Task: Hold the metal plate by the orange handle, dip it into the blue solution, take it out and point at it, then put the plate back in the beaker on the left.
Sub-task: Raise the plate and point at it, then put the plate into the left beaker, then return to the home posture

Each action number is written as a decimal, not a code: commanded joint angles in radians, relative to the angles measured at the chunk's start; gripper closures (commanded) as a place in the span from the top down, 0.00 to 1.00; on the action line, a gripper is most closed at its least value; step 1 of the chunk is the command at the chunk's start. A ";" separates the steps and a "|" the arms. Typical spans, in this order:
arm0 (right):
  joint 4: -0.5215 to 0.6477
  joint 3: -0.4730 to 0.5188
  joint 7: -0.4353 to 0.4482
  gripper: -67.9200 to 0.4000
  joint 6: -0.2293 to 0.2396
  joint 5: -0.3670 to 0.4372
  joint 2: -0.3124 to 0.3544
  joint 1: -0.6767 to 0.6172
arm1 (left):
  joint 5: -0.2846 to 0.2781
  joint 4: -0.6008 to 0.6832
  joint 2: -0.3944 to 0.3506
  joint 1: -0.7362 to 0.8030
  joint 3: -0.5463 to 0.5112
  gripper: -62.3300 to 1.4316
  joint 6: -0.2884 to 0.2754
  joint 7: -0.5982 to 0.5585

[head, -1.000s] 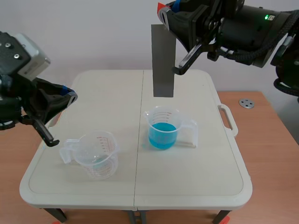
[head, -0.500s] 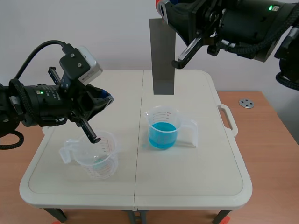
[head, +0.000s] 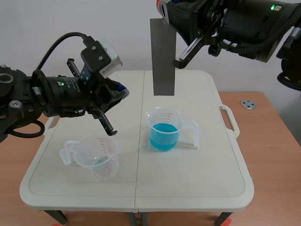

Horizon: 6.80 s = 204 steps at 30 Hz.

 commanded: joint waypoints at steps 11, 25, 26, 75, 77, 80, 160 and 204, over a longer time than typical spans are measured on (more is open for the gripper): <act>0.015 0.009 0.000 0.02 0.005 0.026 0.002 0.018 | 0.027 -0.005 0.038 -0.032 0.018 0.07 0.005 -0.011; 0.015 0.009 0.000 0.02 0.005 0.029 0.002 0.018 | 0.030 -0.005 0.038 -0.032 0.018 0.07 0.005 -0.010; 0.015 0.009 0.000 0.02 0.005 0.029 0.002 0.018 | 0.030 -0.005 0.038 -0.032 0.018 0.07 0.005 -0.010; 0.015 -0.050 -0.031 0.02 0.005 0.060 -0.004 0.071 | -0.114 0.400 -0.151 1.046 -0.768 0.07 0.063 -0.326; 0.015 -0.064 -0.042 0.02 0.005 0.060 -0.014 0.076 | -0.115 0.400 -0.150 1.107 -0.792 0.07 0.063 -0.357; 0.015 -0.084 -0.055 0.02 0.005 0.059 -0.035 0.082 | -0.130 0.400 -0.150 1.179 -0.818 0.07 0.062 -0.399; -0.264 -0.380 -0.117 0.02 0.005 -0.047 -0.269 0.081 | -0.132 0.398 -0.117 1.270 -0.827 0.07 0.058 -0.374; -0.574 -0.380 0.047 0.27 0.005 -0.156 -0.269 0.079 | -0.111 0.398 -0.117 1.269 -0.827 0.52 0.058 -0.374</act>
